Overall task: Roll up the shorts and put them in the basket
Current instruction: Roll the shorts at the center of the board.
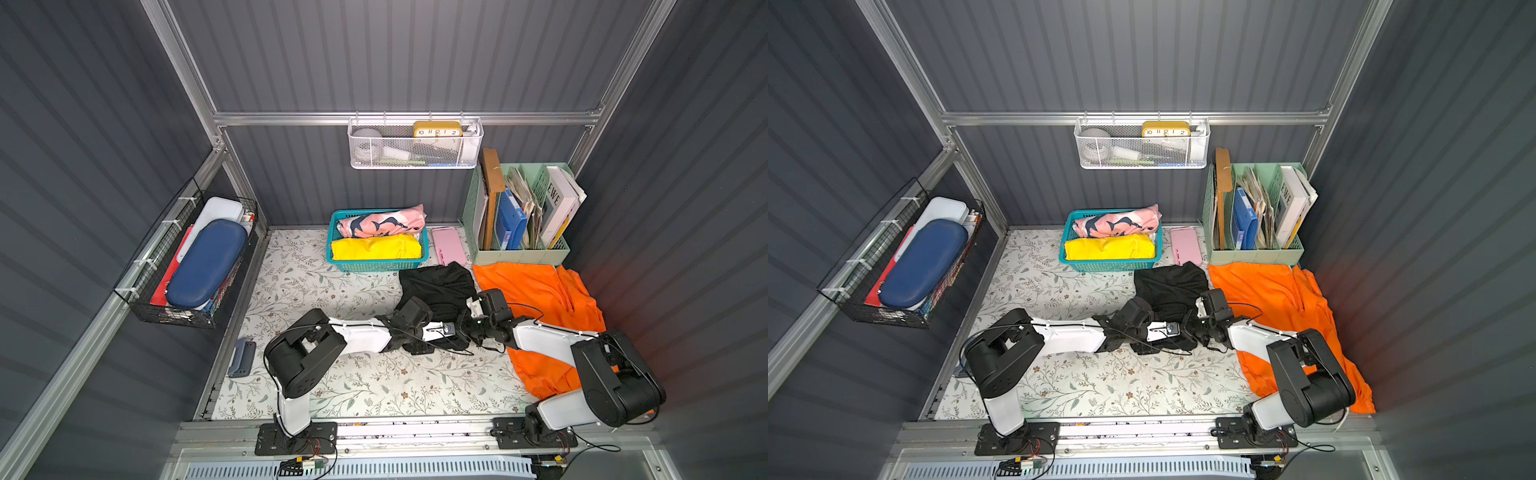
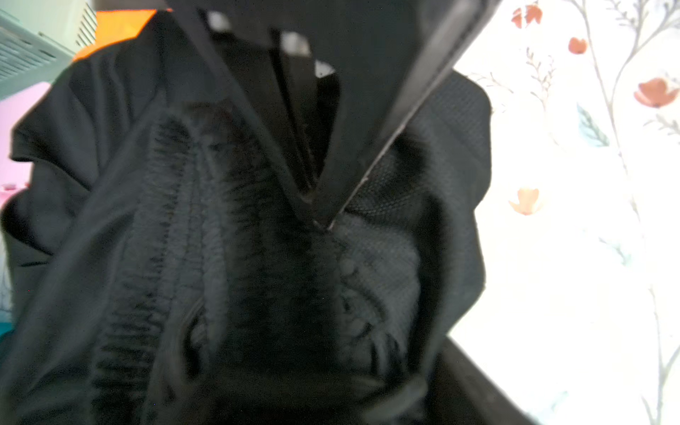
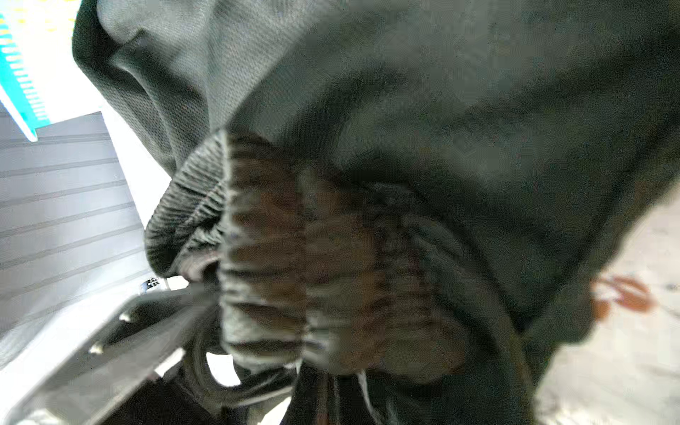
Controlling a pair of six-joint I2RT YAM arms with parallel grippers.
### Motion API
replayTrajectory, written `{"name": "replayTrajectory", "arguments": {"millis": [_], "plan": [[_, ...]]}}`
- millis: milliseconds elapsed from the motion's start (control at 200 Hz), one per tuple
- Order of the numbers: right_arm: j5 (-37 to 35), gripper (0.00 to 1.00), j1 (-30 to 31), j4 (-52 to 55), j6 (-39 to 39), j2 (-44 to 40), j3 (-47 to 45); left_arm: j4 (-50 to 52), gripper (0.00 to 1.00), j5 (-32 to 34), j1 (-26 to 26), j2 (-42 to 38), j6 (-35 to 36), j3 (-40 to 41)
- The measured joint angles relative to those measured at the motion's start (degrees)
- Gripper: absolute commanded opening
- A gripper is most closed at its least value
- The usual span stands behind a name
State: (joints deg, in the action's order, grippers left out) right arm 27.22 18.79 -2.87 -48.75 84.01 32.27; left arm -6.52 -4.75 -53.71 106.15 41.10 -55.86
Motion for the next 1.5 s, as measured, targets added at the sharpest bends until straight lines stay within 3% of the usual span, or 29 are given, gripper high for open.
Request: {"name": "replayTrajectory", "arguments": {"millis": [110, 370, 735, 1096, 1166, 1231, 1351, 1501], "plan": [[-0.02, 0.23, -0.22, 0.68, 0.37, -0.02, 0.04, 0.68, 0.37, -1.11, 0.24, -0.04, -0.94, 0.02], [-1.53, 0.47, -0.92, 4.2, 2.36, -5.92, 0.04, 6.25, 0.28, -4.94, 0.52, -2.01, -3.43, -0.22], [-13.22, 0.5, -1.42, 11.5, 9.29, -27.21, -0.13, 24.26, 0.28, -16.39, 3.21, -2.08, -5.66, -6.58], [-16.72, 0.51, -1.44, 14.53, 27.23, -41.97, -1.01, 44.19, 0.3, -30.82, 8.68, 3.45, -3.82, -19.82], [-16.55, 0.52, -1.44, 14.93, 31.5, -43.78, -0.98, 46.27, 0.38, -32.06, 9.25, 5.57, -3.32, -21.73], [-16.65, 0.54, -1.44, 15.8, 34.93, -45.0, -0.74, 47.12, 0.72, -32.35, 9.46, 6.19, -3.13, -21.99], [-17.22, 0.54, -1.44, 17.62, 39.08, -45.94, -0.35, 44.24, 0.98, -29.7, 9.42, 4.59, -4.26, -19.69], [-17.29, 0.57, -1.44, 17.79, 40.3, -46.51, -0.57, 38.05, 1.0, -25.81, 9.77, -1.73, -6.69, -14.08]]}}
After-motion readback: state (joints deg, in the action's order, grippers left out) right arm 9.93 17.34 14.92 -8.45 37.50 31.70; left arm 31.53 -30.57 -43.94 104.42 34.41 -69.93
